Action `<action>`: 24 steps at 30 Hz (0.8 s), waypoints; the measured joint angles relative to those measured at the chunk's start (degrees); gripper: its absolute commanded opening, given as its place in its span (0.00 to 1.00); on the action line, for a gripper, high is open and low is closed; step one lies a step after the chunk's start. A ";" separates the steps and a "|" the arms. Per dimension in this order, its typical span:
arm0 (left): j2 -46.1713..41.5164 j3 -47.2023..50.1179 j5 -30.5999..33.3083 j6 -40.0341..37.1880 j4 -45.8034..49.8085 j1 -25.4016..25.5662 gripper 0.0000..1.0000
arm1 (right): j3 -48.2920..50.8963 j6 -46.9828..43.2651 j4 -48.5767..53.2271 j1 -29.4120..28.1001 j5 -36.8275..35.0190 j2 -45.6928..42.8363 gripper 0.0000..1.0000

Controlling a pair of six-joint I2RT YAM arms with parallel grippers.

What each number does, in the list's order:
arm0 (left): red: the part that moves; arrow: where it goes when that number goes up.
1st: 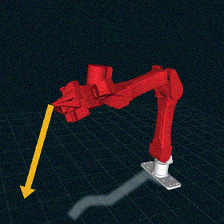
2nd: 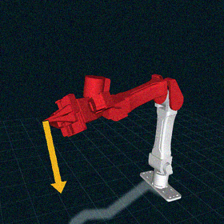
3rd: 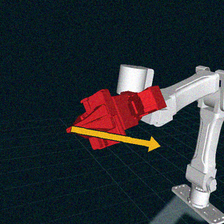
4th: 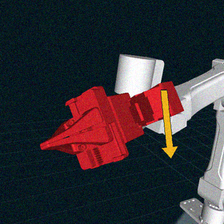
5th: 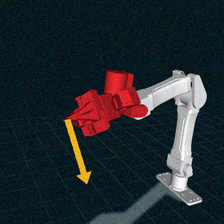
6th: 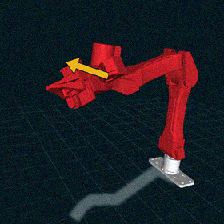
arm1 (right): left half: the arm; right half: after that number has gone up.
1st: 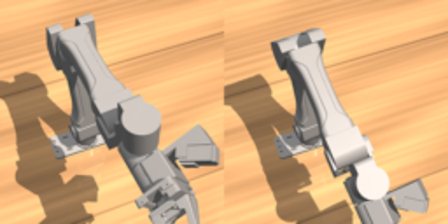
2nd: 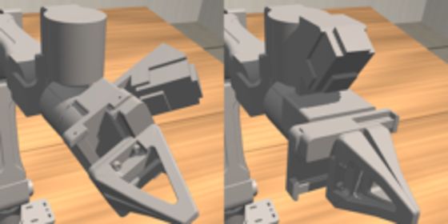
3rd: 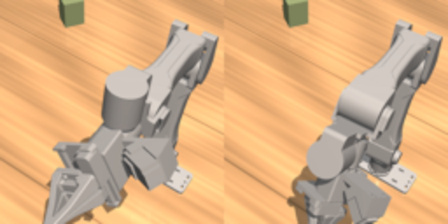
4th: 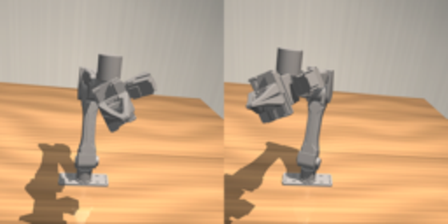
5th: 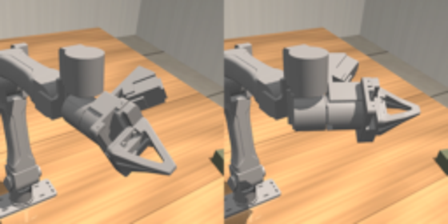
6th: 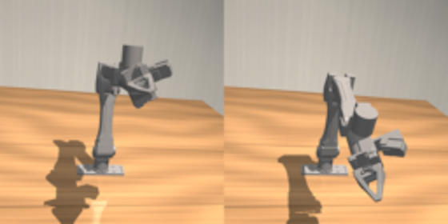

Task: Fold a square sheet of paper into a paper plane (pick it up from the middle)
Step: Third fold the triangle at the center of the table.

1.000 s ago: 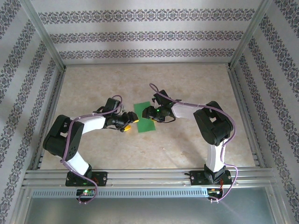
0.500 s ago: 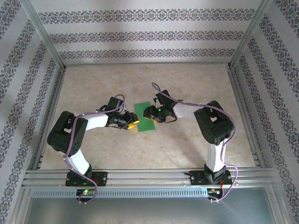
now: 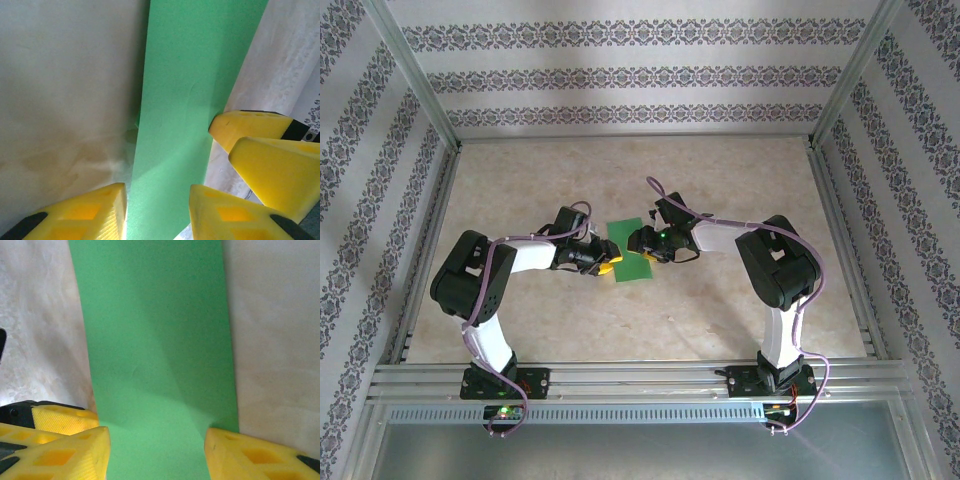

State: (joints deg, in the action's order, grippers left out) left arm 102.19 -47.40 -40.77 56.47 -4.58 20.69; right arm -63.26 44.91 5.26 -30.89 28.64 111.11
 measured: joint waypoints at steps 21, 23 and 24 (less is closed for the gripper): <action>0.57 -0.96 -0.81 1.20 -5.01 -0.07 0.27 | 1.36 -0.07 -2.54 1.16 3.04 -0.11 0.55; 0.74 -0.96 -0.83 0.81 -4.98 -0.17 0.27 | 1.51 -0.09 -2.78 1.18 3.23 -0.11 0.55; 0.90 -0.98 -0.81 0.66 -4.98 -0.17 0.27 | 1.53 -0.09 -2.80 1.18 3.39 -0.11 0.55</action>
State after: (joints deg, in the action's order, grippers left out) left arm 103.09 -48.38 -41.58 57.12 -9.56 20.51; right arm -61.73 44.82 2.46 -29.71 32.03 111.00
